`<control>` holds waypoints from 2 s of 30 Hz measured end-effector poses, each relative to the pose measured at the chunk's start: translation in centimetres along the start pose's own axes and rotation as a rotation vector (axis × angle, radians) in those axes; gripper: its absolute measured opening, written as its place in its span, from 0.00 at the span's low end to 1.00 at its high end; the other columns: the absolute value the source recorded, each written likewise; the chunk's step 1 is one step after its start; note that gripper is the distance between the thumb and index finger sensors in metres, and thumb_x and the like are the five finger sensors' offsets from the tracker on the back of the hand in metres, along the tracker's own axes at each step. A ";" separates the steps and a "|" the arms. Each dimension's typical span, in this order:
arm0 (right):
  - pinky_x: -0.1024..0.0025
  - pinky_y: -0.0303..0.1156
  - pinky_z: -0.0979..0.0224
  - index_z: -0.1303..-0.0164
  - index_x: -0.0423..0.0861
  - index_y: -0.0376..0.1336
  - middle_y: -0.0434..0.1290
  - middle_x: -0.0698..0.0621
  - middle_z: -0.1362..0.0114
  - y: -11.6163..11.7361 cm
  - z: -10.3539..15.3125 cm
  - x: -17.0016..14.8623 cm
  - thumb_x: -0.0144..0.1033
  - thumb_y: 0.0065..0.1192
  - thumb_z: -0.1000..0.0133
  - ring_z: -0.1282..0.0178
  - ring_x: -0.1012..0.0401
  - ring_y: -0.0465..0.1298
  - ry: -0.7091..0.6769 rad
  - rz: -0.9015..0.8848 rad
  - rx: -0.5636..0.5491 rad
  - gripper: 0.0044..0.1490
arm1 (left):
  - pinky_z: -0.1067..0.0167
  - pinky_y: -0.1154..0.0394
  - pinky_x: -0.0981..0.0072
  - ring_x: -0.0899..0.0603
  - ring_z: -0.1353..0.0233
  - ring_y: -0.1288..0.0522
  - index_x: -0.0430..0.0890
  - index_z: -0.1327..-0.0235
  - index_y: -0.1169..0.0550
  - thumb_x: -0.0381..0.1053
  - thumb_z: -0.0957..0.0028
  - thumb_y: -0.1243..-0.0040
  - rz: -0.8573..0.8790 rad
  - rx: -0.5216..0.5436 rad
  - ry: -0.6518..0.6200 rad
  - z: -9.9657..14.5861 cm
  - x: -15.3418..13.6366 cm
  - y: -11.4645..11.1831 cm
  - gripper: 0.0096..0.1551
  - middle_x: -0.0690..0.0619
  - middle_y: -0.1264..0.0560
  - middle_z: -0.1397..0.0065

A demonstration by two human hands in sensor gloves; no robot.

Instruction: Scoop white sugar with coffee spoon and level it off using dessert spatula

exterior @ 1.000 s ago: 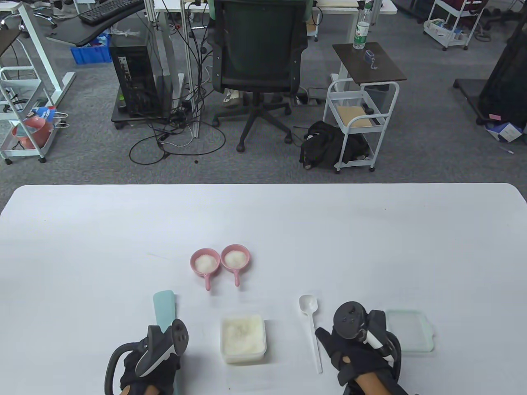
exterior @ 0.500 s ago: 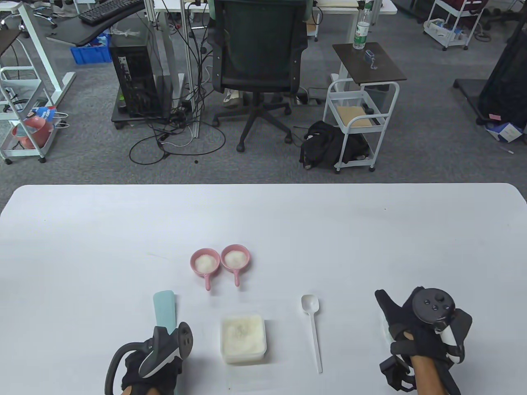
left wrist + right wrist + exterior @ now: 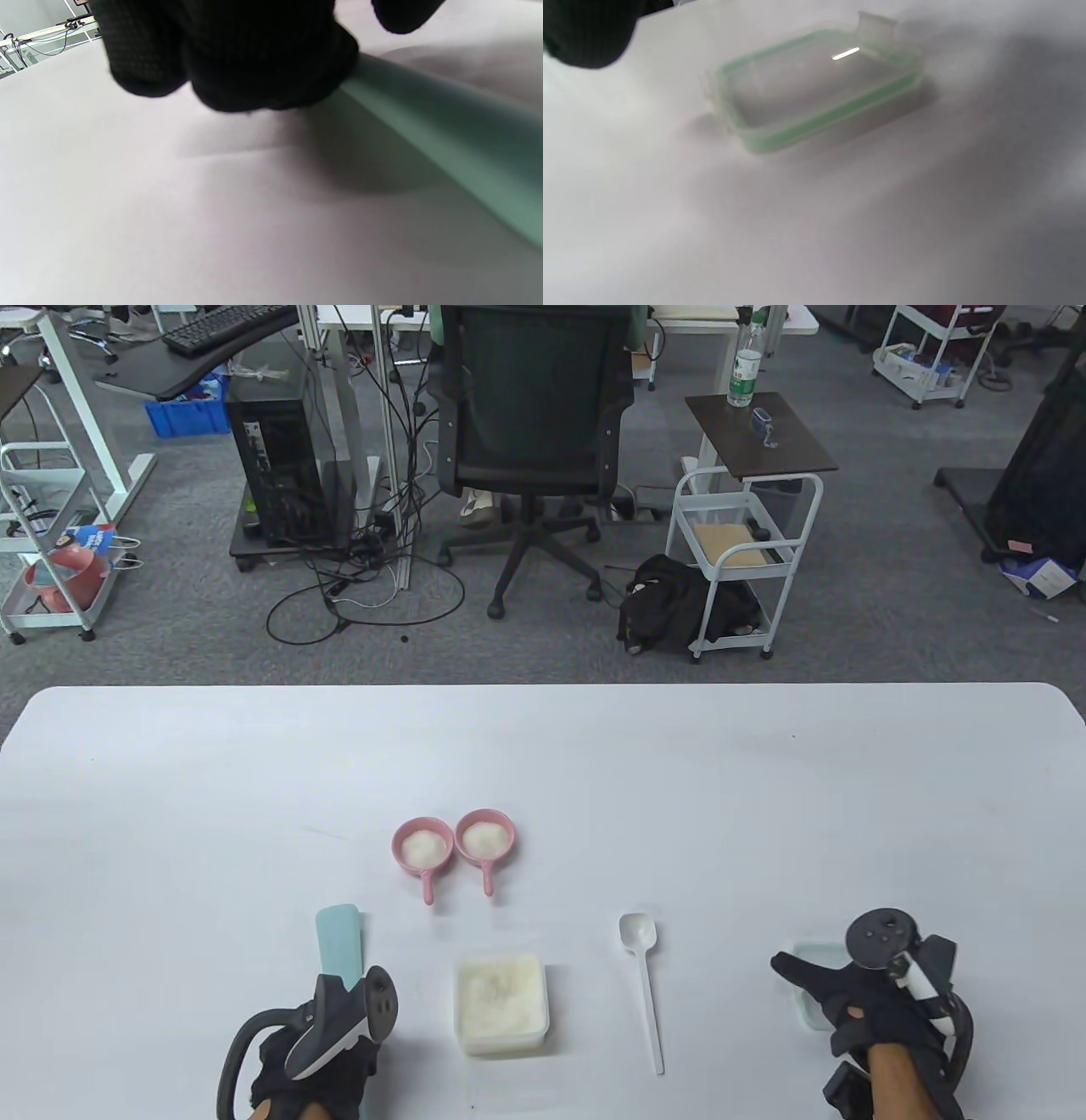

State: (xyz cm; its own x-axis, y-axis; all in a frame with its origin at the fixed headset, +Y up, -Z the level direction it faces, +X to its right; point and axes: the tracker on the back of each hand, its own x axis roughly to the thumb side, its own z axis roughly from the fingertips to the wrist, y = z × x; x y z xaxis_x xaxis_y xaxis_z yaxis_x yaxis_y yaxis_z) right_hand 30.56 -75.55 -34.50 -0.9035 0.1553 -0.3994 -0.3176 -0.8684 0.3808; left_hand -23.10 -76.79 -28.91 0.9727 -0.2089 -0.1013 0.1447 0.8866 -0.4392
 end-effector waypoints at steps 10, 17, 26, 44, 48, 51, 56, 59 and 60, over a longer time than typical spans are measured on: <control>0.09 0.41 0.32 0.20 0.20 0.16 0.35 0.04 0.21 1.0 -0.9 0.1 0.71 0.54 0.33 0.23 0.16 0.49 0.077 0.050 0.007 0.83 | 0.46 0.18 0.47 0.51 0.70 0.14 0.30 0.34 0.22 0.66 0.33 0.56 0.012 -0.014 -0.010 0.0 -0.1 0.1 0.43 0.50 0.12 0.60; 0.11 0.45 0.31 0.17 0.15 0.24 0.42 0.04 0.23 1.0 -0.7 0.5 0.69 0.56 0.33 0.25 0.18 0.54 0.070 0.077 -0.056 0.82 | 0.45 0.18 0.47 0.51 0.70 0.14 0.30 0.34 0.22 0.66 0.33 0.56 0.018 -0.017 -0.012 0.0 0.0 0.1 0.43 0.49 0.12 0.60; 0.14 0.54 0.32 0.17 0.11 0.39 0.56 0.06 0.26 -1.1 3.4 4.5 0.76 0.56 0.38 0.29 0.23 0.68 -0.164 0.058 -0.211 0.82 | 0.46 0.18 0.47 0.51 0.70 0.14 0.31 0.30 0.23 0.66 0.32 0.57 0.024 0.002 -0.015 0.2 -0.1 0.4 0.43 0.49 0.12 0.60; 0.17 0.57 0.30 0.14 0.15 0.39 0.57 0.08 0.25 5.3 14.2 26.2 0.79 0.51 0.36 0.30 0.25 0.70 -0.737 0.323 -0.058 0.81 | 0.46 0.18 0.46 0.51 0.69 0.13 0.33 0.27 0.23 0.66 0.33 0.57 0.047 0.091 -0.018 1.2 -0.8 1.4 0.43 0.49 0.12 0.60; 0.11 0.50 0.33 0.14 0.16 0.35 0.47 0.08 0.20 6.5 14.2 28.0 0.73 0.59 0.38 0.24 0.21 0.60 -0.916 0.400 -0.075 0.80 | 0.45 0.18 0.46 0.51 0.69 0.13 0.33 0.27 0.24 0.66 0.33 0.57 0.063 0.101 -0.034 1.3 -0.9 1.5 0.43 0.49 0.12 0.59; 0.10 0.48 0.34 0.13 0.17 0.33 0.44 0.09 0.18 6.9 13.6 28.5 0.69 0.65 0.40 0.22 0.20 0.56 -0.984 0.449 -0.065 0.82 | 0.45 0.18 0.46 0.51 0.69 0.14 0.34 0.27 0.24 0.66 0.33 0.57 0.071 0.102 -0.043 1.2 -0.8 1.5 0.42 0.49 0.12 0.59; 0.11 0.46 0.33 0.12 0.20 0.32 0.40 0.12 0.16 7.1 12.4 29.2 0.65 0.69 0.42 0.21 0.19 0.52 -1.075 0.494 0.024 0.81 | 0.45 0.18 0.47 0.51 0.69 0.14 0.34 0.27 0.24 0.66 0.33 0.57 0.080 0.088 -0.061 1.2 -0.8 1.4 0.42 0.50 0.13 0.59; 0.12 0.45 0.33 0.10 0.24 0.32 0.38 0.14 0.15 7.3 12.0 29.5 0.63 0.70 0.42 0.20 0.20 0.50 -1.082 0.528 0.069 0.79 | 0.45 0.18 0.47 0.51 0.69 0.14 0.34 0.26 0.24 0.66 0.33 0.57 0.092 0.073 -0.070 1.1 -0.8 1.4 0.42 0.50 0.13 0.59; 0.12 0.46 0.33 0.10 0.26 0.32 0.38 0.15 0.15 7.4 11.9 29.6 0.63 0.70 0.42 0.20 0.19 0.49 -1.085 0.533 0.079 0.78 | 0.45 0.18 0.47 0.51 0.69 0.14 0.34 0.26 0.24 0.66 0.33 0.58 0.093 0.072 -0.071 1.1 -0.8 1.4 0.42 0.50 0.13 0.59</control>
State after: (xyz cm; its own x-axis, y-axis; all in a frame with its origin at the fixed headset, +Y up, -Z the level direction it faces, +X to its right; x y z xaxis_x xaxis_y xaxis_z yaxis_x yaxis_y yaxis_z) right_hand -1.93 -71.72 -33.55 -0.6859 0.1336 0.7153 0.1854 -0.9185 0.3493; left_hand -23.43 -74.89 -28.45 0.9926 -0.0964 -0.0740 0.0629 0.9286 -0.3657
